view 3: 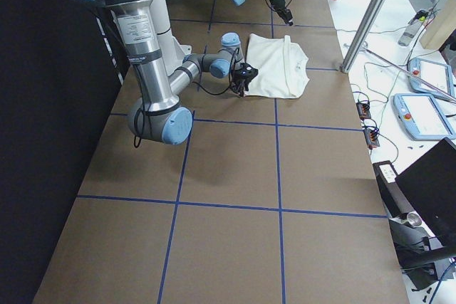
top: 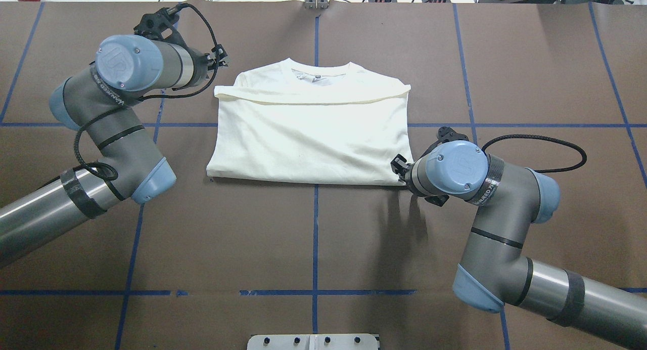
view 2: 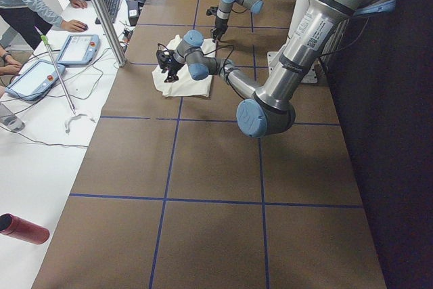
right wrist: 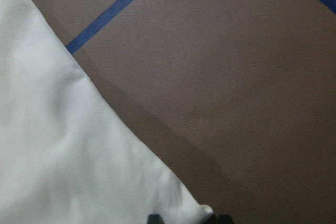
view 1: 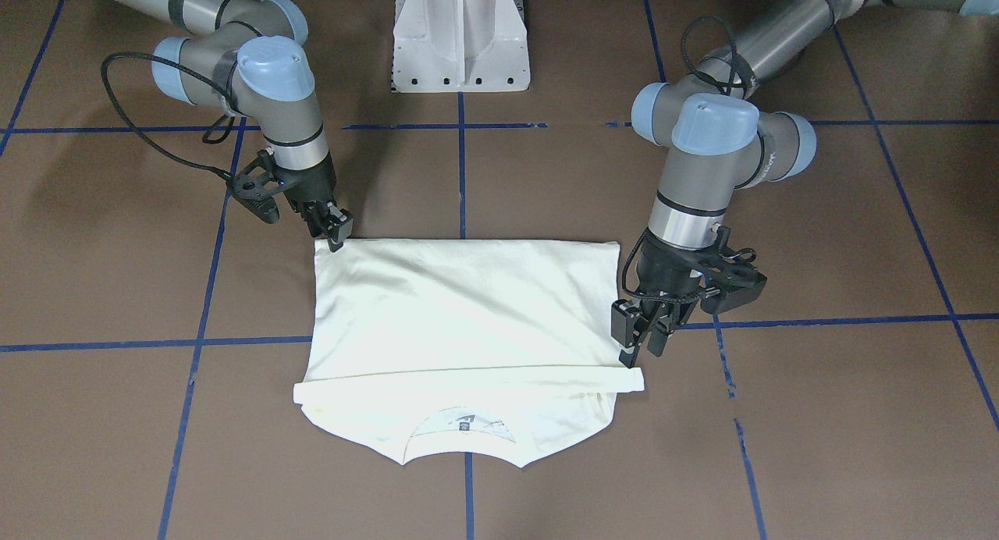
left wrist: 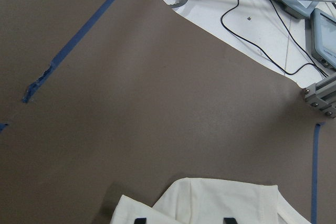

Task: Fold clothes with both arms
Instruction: 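Drag the folded shirt with the right gripper, rotating it on the table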

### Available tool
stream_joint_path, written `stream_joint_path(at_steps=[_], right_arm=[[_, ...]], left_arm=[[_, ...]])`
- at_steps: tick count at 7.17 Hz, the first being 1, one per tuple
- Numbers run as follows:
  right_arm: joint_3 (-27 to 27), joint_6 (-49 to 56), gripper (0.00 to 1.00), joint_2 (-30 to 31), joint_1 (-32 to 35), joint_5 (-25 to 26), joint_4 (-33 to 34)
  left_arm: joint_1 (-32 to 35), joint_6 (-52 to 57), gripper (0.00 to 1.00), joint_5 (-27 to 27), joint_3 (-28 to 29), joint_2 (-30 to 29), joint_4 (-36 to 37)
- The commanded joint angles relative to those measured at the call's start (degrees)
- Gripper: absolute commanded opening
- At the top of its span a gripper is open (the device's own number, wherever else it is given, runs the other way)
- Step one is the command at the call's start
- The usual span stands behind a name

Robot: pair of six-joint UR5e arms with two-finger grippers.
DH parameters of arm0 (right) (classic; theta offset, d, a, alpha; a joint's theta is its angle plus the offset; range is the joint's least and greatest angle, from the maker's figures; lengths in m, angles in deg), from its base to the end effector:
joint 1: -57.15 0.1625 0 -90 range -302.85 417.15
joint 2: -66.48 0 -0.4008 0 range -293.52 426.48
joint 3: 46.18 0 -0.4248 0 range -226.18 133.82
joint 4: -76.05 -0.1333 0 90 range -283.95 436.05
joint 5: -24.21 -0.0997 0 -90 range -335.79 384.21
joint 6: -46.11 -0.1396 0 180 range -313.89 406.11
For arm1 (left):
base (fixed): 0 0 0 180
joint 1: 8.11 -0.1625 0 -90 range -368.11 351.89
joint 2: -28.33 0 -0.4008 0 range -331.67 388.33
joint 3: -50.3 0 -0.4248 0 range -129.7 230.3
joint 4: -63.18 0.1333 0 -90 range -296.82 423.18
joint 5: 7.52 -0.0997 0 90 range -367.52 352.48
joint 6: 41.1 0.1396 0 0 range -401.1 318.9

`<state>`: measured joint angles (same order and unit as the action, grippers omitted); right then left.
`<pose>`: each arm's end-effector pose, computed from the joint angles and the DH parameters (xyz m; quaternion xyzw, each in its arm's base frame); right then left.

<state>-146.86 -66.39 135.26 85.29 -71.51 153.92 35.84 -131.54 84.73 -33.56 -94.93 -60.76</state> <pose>-0.5380 -0.4231 0.3422 -0.0278 -0.3762 0.3791 0.8450 0.4644 -0.6252 0.2842 0.1725 0.4780 -0.3161 0.8012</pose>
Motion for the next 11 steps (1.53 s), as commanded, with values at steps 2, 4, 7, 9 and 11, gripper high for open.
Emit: stream_joint_path(at_steps=[2,4,7,9,11], right_arm=[[-0.6,0.4,0.0,0.3,0.2,0.0,0.0],[-8.2,0.3,0.0,3.8,0.3,-0.3,0.6],[-28.8,-0.7,0.0,19.4,-12.5,-4.3,2.5],[-35.3,-1.6,0.0,20.6,-23.3,-4.4,10.1],[-35.5,-1.6,0.99,20.1,-23.9,-3.9,10.3]], left_arm=[[0.0,-0.2,0.58,-0.1,0.0,0.1,0.0],[0.0,-0.3,0.58,-0.1,-0.3,0.0,0.0],[-0.4,0.1,0.62,0.9,-3.1,-0.1,-0.2],[-0.6,0.2,0.61,9.1,-7.3,0.2,-0.7],[-0.6,-0.7,0.88,18.9,-13.1,2.7,2.7]])
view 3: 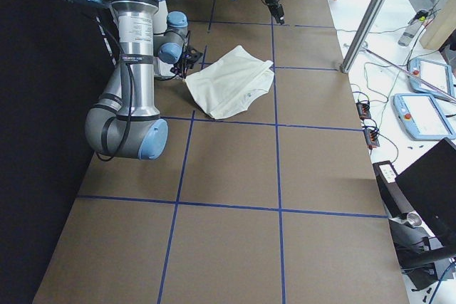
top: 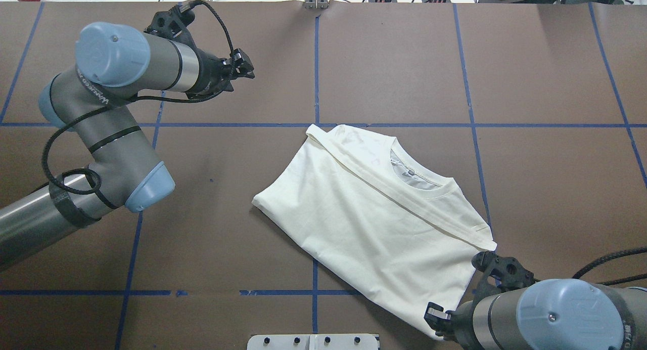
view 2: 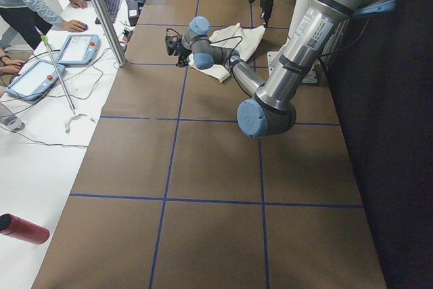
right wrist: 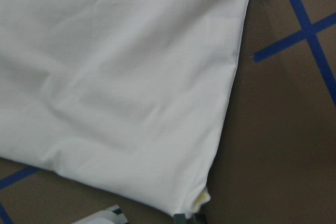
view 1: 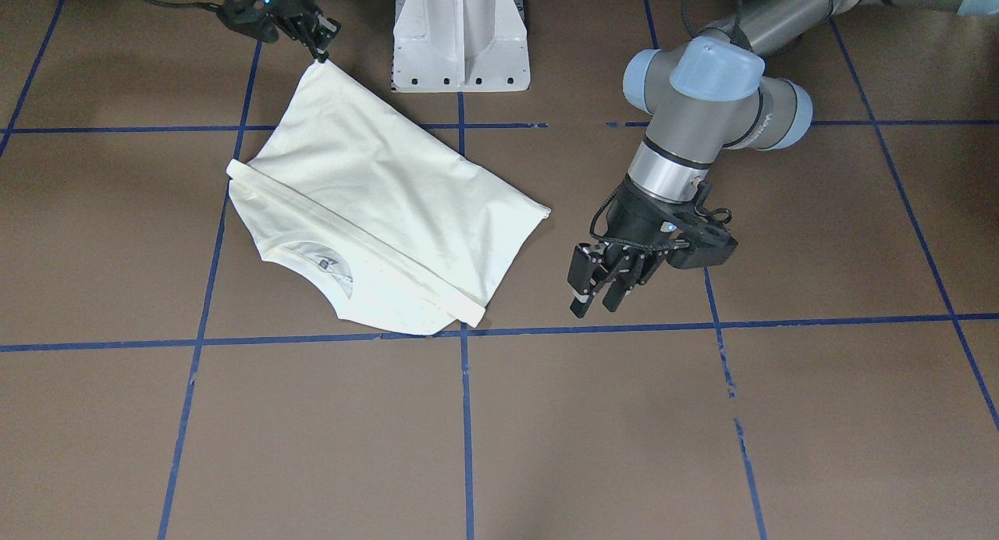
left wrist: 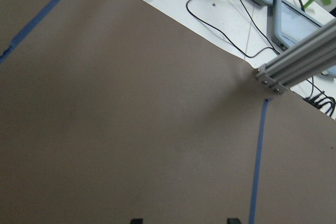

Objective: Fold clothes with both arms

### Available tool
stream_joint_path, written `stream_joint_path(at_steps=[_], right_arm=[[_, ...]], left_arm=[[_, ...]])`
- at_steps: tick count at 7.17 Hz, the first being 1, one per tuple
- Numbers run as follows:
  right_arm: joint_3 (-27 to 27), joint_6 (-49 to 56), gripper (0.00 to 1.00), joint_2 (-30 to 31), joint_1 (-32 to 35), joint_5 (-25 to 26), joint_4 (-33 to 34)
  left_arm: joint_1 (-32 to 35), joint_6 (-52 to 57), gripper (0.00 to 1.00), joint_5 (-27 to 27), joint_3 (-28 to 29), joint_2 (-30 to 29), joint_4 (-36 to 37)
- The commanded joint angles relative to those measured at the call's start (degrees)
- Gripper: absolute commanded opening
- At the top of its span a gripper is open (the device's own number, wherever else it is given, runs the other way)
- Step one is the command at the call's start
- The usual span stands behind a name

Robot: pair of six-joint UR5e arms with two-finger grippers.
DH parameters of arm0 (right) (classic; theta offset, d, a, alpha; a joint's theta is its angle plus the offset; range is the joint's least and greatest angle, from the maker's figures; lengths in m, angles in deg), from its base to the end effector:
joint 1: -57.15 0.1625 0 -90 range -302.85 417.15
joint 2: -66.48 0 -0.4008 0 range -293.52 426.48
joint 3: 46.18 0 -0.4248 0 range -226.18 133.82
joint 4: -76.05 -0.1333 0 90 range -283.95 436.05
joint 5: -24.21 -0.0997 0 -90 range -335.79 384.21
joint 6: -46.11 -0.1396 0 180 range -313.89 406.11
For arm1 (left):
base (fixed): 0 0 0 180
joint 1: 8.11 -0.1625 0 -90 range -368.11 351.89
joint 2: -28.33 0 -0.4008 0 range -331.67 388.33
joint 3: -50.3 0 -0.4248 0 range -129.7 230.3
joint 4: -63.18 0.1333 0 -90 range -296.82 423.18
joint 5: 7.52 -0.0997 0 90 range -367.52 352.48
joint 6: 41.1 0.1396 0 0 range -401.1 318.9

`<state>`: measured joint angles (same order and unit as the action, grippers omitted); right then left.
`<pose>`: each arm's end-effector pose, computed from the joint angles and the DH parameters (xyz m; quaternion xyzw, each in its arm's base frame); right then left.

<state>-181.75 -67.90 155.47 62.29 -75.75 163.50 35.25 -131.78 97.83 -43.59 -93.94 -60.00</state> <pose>-0.4566 -0.1507 0.2693 -0.1458 -0.3956 0.1931 0.8860 0.4559 -0.5631 0.2050 0.1028 0.5651 -0.2352 0.7841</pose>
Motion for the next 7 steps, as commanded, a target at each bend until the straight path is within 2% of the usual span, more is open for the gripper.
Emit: stream_joint_path(at_steps=[1,2,3,4,5,7], right_arm=[[-1.6,-0.1,1.0,-1.2,4.2,0.1,0.7],[-1.9,0.1,1.0,-5.2,13.1,-0.3,0.8],[-0.7,1.5,1.0,-6.0,20.2,-0.2,0.8],[3.5,7.5,1.0,-7.7,26.1,-0.5,0.5],[7.1,13.6,1.0,-9.5,29.0,-0.2,0.8],[10.4,14.2,1.0,-9.7,30.2,-0.1,0.1]], left_arm=[[-0.3,-2.3,1.0,6.4,-5.5,3.2,2.1],[-3.6,-5.5,1.0,5.8,-8.7,6.6,2.1],[-7.6,-10.5,1.0,4.7,-8.9,7.8,2.1],[-12.6,-13.2,0.99,2.3,-8.6,8.5,3.3],[-16.4,-13.7,0.92,1.9,-8.5,7.3,8.3],[-19.3,-14.0,0.77,-3.0,-4.8,5.4,10.1]])
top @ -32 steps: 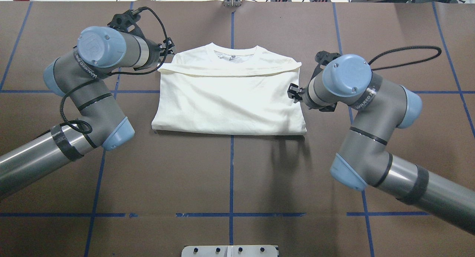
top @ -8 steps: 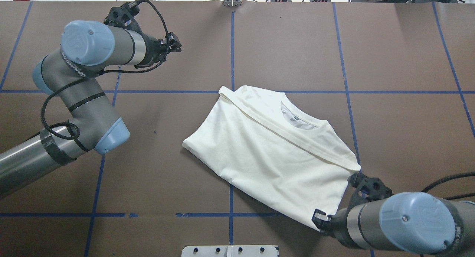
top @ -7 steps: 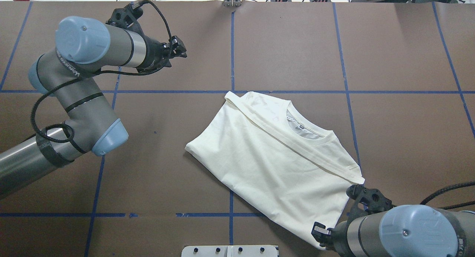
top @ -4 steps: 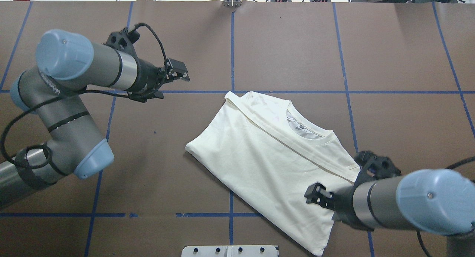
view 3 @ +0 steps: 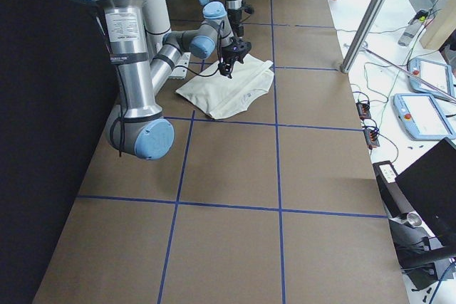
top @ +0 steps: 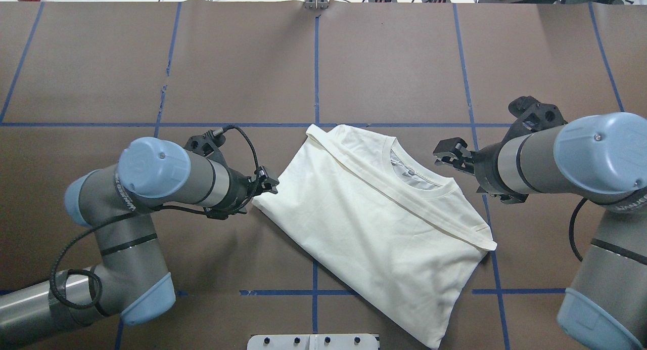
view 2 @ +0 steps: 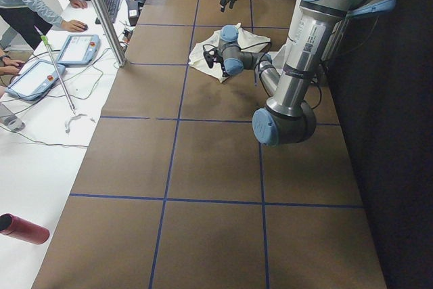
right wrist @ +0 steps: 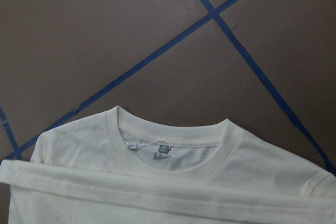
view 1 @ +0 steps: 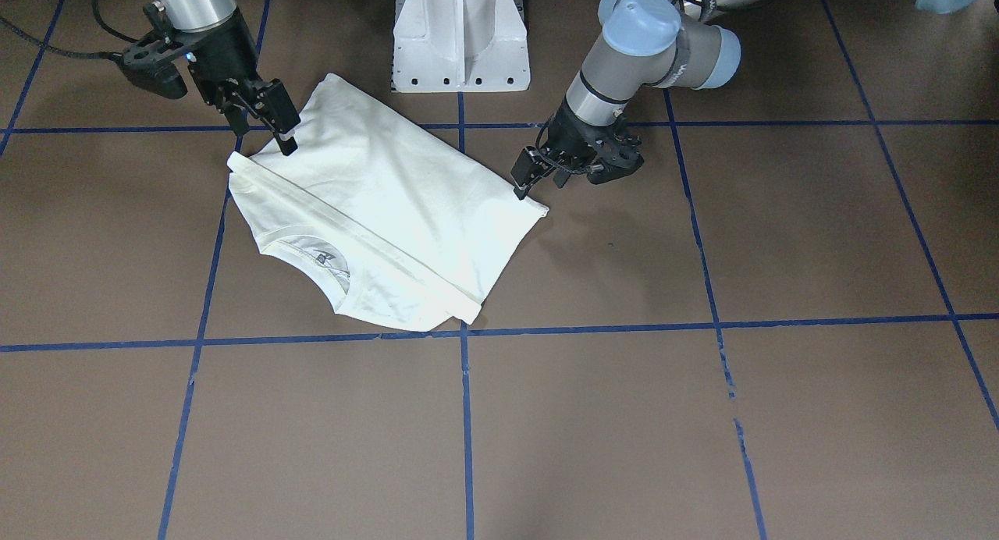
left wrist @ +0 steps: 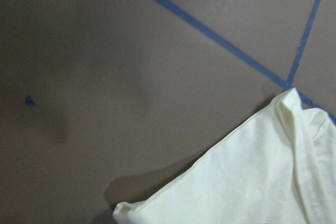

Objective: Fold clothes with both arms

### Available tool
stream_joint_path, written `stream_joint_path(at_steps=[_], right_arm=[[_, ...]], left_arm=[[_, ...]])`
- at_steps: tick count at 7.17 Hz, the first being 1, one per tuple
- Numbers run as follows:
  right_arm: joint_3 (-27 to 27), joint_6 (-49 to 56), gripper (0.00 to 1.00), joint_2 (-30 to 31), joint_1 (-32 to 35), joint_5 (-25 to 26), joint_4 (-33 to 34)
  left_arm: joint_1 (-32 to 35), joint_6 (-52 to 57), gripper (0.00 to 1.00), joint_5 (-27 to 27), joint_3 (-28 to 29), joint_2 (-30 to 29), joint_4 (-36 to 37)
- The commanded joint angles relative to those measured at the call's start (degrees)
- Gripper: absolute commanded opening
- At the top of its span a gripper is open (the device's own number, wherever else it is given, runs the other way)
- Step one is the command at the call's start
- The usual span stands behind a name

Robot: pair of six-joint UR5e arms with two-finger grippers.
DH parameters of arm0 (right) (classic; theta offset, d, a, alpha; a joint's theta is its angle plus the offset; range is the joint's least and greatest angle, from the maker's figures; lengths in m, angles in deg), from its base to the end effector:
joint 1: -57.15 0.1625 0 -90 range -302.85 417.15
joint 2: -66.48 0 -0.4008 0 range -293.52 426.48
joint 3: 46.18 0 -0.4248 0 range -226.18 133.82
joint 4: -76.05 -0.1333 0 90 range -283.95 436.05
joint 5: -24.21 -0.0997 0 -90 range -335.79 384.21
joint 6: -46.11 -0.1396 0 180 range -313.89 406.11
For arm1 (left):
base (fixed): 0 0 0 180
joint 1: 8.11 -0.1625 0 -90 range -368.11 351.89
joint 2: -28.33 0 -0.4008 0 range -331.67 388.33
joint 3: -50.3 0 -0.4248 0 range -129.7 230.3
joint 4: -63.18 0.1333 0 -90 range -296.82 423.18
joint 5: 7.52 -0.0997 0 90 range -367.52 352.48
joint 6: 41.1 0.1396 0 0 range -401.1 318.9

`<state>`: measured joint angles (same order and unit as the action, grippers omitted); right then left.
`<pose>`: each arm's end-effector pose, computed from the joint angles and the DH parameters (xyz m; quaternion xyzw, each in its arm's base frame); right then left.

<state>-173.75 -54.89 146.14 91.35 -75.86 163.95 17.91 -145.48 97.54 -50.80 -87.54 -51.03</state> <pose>-0.3739 -0.3858 0.2535 0.0068 -0.4285 0.3127 0.8477 0.5689 -0.3857 0.2453 -0.0611 0.5133 -0.2321 0.8239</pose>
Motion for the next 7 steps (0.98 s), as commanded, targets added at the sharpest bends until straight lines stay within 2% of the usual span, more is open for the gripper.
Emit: stream_joint_path(at_steps=[1,2,3,4,5,7], right_arm=[[2.9,1.3,1.0,-0.4,1.1,0.0,-0.4],[3.1,1.3,1.0,-0.4,1.1,0.0,-0.4],[3.2,1.3,1.0,-0.4,1.1,0.1,-0.4],[3.2,1.3,1.0,-0.4,1.1,0.2,-0.4],[3.6,1.3,1.0,-0.5,1.1,0.3,-0.4],[3.9,1.3,1.0,-0.6,1.0,0.2,-0.4]], left_arm=[[-2.0,-0.3,0.74,-2.9,4.4,-2.7,1.3],[-2.0,-0.3,0.68,-2.9,4.5,-2.7,1.3],[-1.9,-0.3,0.47,-2.9,4.6,-2.4,1.3],[-1.8,-0.1,0.1,-3.4,4.5,-2.1,1.3],[-1.6,0.1,0.0,-4.1,4.2,-1.8,1.4],[1.5,4.1,0.0,-5.1,3.5,-1.1,3.1]])
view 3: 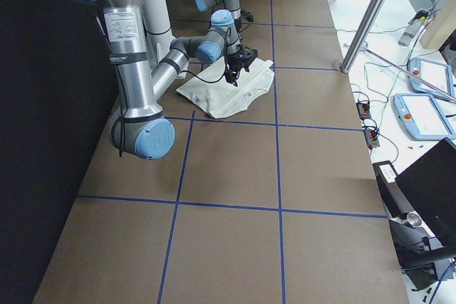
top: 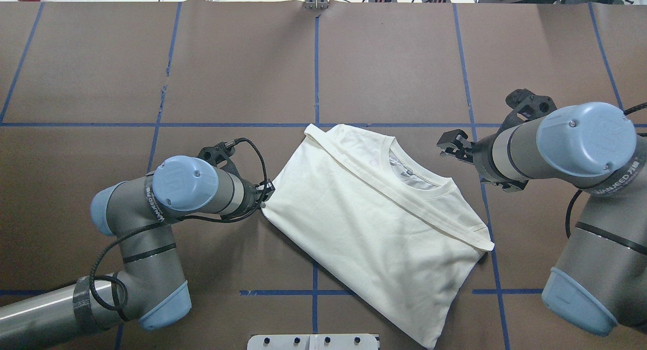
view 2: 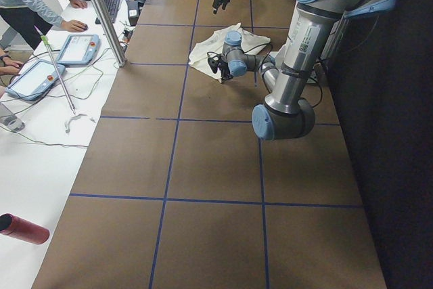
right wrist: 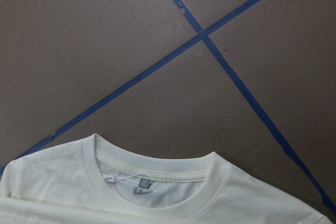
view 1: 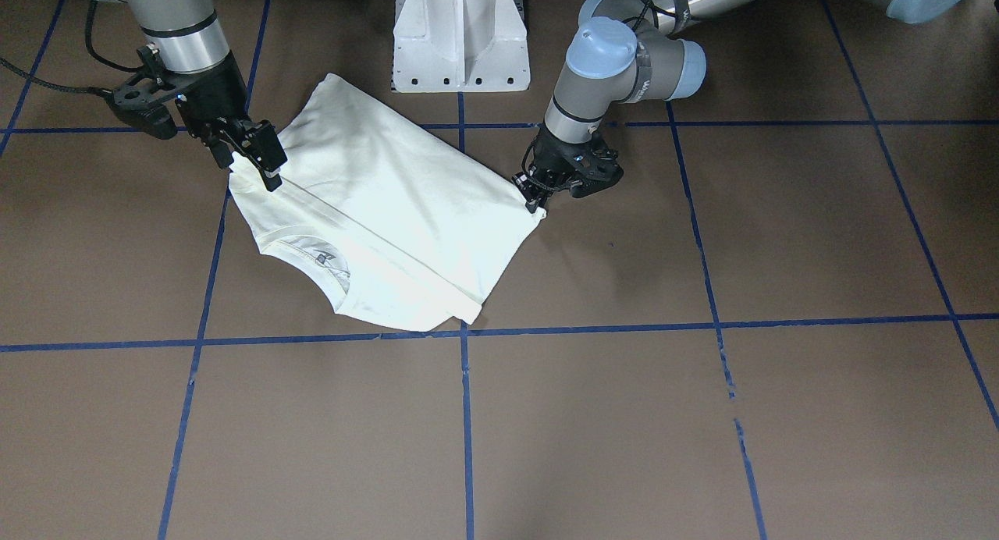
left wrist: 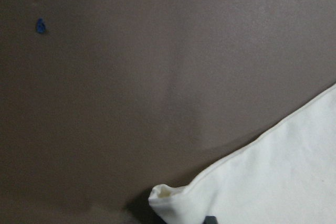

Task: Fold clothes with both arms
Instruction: 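Push the folded shirt's sides with both grippers to straighten it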

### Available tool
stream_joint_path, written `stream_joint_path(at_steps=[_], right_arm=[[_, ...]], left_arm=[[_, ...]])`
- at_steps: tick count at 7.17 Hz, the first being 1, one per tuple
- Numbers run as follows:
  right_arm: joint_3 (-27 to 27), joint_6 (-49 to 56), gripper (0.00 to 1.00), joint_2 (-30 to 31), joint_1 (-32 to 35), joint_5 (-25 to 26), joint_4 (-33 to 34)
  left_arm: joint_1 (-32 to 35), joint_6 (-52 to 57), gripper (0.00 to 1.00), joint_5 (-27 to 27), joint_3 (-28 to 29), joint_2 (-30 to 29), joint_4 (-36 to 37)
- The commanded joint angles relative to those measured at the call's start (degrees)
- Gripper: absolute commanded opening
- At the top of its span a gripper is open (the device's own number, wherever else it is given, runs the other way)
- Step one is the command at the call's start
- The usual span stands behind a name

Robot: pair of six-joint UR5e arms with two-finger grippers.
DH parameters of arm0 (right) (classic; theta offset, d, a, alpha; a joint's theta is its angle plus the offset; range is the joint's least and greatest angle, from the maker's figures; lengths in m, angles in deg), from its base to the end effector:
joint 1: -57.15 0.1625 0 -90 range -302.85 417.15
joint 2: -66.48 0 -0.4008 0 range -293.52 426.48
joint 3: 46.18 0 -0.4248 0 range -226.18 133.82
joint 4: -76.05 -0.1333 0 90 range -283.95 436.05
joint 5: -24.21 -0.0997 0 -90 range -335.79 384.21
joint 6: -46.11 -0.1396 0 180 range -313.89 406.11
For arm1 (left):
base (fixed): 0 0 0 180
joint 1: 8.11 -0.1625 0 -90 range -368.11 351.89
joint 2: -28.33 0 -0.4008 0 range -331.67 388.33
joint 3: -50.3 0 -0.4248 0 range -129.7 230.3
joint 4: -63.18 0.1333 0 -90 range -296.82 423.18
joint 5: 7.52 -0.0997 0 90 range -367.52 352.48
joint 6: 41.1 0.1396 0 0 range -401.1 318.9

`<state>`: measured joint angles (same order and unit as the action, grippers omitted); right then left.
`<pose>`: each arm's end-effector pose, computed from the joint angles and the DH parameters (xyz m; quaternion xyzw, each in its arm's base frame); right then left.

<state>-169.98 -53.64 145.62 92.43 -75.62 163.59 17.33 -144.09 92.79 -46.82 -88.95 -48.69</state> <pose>-0.3827 -0.4049 0.2781 0.0114 -0.4057 0.3181 0.8568 0.5890 -0.4001 0.2721 -0.0278 0.4755 -0.2490 0.8433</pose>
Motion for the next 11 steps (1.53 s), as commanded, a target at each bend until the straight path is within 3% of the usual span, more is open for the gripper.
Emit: stream_joint_path(at_steps=[1,2,3,5,6,7,8,9,10,11], right_arm=[[0.1,0.0,1.0,0.0,0.0,0.1,0.0],[0.1,-0.1,1.0,0.0,-0.2,0.1,0.0],[0.2,-0.1,1.0,-0.2,-0.6,0.1,0.0],[0.2,-0.2,1.0,-2.1,-0.7,0.2,0.1],[0.4,-0.3,1.0,-2.2,-1.3,0.2,0.1],[1.1,-0.4,1.0,-3.7,-2.1,0.3,0.1],[4.2,-0.8,1.0,-7.7,-2.7,0.4,0.2],[8.5,-0.4,1.0,-12.5,-3.0,0.2,0.4],[13.3,-0.1,1.0,-17.2,-3.3,0.0,0.6],[18.8,3.2,1.0,-22.6,-4.2,-0.3,0.6]], left_arm=[[5.7,9.6,0.0,-0.4,0.0,0.2,1.8],[10.9,16.7,0.0,-0.3,1.3,-0.6,1.7],[15.2,17.4,0.0,-0.3,7.0,-5.1,0.8],[20.3,17.0,0.0,-0.3,28.7,-21.7,-3.7],[22.2,17.4,0.0,-0.4,37.4,-25.4,-10.5],[23.2,19.2,0.0,-0.4,39.0,-26.0,-11.7],[23.3,19.7,0.79,0.3,36.6,-25.3,-11.1],[23.3,19.5,0.8,3.3,28.4,-21.0,-10.7],[23.6,19.4,0.8,8.7,17.0,-12.5,-10.8],[24.0,19.6,0.8,10.2,8.9,-6.4,-10.8]])
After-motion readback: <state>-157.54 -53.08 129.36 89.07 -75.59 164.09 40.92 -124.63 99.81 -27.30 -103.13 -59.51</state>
